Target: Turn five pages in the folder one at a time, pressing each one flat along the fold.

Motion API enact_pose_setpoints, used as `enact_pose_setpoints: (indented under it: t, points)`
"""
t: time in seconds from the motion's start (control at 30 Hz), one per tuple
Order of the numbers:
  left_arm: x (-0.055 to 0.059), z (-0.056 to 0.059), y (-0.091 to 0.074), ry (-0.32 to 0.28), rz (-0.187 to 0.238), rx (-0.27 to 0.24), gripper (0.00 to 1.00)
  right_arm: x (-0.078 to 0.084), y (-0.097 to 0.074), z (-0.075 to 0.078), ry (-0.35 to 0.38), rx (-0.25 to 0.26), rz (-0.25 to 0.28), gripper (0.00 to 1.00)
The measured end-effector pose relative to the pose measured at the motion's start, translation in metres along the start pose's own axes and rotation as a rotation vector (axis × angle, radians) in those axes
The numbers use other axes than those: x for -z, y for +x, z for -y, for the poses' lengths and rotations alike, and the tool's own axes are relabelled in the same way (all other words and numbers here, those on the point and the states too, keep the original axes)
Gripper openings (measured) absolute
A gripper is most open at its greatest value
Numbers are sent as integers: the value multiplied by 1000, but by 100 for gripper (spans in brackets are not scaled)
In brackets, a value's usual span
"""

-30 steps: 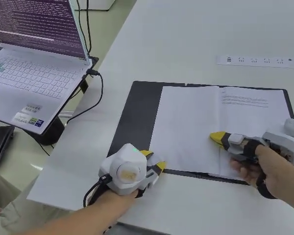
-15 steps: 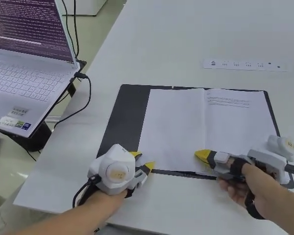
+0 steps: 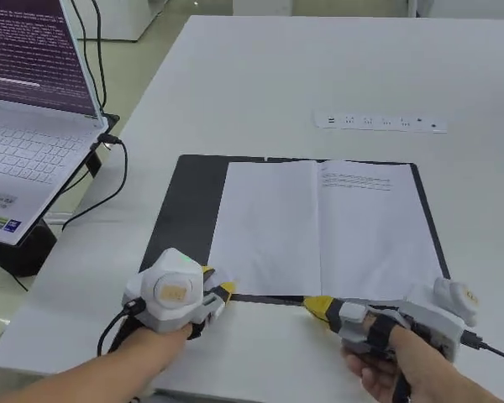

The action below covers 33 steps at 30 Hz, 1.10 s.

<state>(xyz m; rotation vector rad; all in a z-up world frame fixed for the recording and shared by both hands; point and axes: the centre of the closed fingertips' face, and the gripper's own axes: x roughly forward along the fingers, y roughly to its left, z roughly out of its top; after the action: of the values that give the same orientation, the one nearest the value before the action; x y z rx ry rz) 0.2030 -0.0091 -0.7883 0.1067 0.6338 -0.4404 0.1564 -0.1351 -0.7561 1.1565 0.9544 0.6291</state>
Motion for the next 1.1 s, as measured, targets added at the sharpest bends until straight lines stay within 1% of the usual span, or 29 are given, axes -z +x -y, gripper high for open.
enact_pose_setpoints:
  t: [0.03,0.07,0.1,0.13,0.17,0.2,0.23,0.27,0.3,0.33,0.4,0.43,0.47,0.5,0.57,0.6,0.63,0.67,0.7,0.73,0.77,0.8,0.83,0.87,0.9,0.93,1.0,1.07,1.1]
  points:
    - [-1,4,0,2,-12,23,32,-2,-3,-6,-23,-9,14,0]
    - [1,10,-2,4,-54,44,36,-8,-10,-17,-81,-19,44,0]
    - [4,11,-5,4,-93,40,36,-12,-16,-23,-104,-21,63,0]
    - [0,13,-8,6,-103,41,32,-20,-26,-28,-155,12,104,0]
    - [-7,14,-12,1,-81,42,25,-25,-34,-31,-184,35,132,0]
    - [-22,16,-19,-38,-4,44,21,-38,-45,-38,-257,41,178,0]
    - [-30,16,-24,-62,31,45,21,-43,-54,-43,-306,52,206,0]
    - [-38,17,-33,-103,61,45,25,-53,-68,-47,-368,83,250,1]
    - [-42,17,-38,-116,76,44,30,-56,-76,-49,-400,92,261,5]
    - [-42,17,-47,-107,66,40,35,-58,-85,-50,-428,105,259,12]
    - [-45,16,-57,-118,70,38,37,-61,-100,-49,-412,136,273,21]
    - [-45,15,-63,-121,77,35,38,-66,-112,-49,-435,153,309,25]
    - [-46,15,-68,-121,84,31,40,-66,-119,-48,-480,175,305,27]
    - [-47,13,-73,-117,90,26,44,-67,-129,-43,-552,224,296,30]
    - [-48,12,-84,-129,100,5,51,-68,-144,-39,-640,278,296,39]
    - [-48,12,-86,-130,103,3,57,-69,-146,-38,-654,286,295,44]
    - [-49,12,-90,-136,109,1,61,-69,-153,-34,-686,317,292,52]
    - [-50,12,-94,-153,117,-1,63,-68,-157,-32,-698,325,286,57]
    - [-51,13,-98,-164,128,-4,65,-68,-162,-29,-724,350,279,61]
    - [-52,14,-101,-164,129,-5,67,-66,-165,-28,-739,369,272,66]
    - [-52,16,-104,-166,130,-5,69,-65,-167,-28,-749,376,273,69]
    - [-53,17,-106,-170,135,-13,73,-66,-169,-28,-753,384,281,72]
    - [-56,19,-109,-169,149,-20,78,-67,-172,-31,-766,385,294,76]
    - [-58,19,-110,-170,159,-24,85,-67,-173,-32,-769,387,299,79]
    - [-60,19,-112,-176,169,-34,94,-68,-174,-33,-779,394,304,82]
    - [-64,19,-115,-189,186,-42,99,-70,-176,-34,-804,409,309,86]
    - [-67,22,-119,-209,193,-41,99,-72,-180,-36,-855,433,318,93]
    - [-68,25,-120,-198,193,-38,99,-75,-183,-32,-862,437,318,96]
    - [-68,26,-121,-191,191,-39,99,-74,-183,-33,-863,435,318,97]
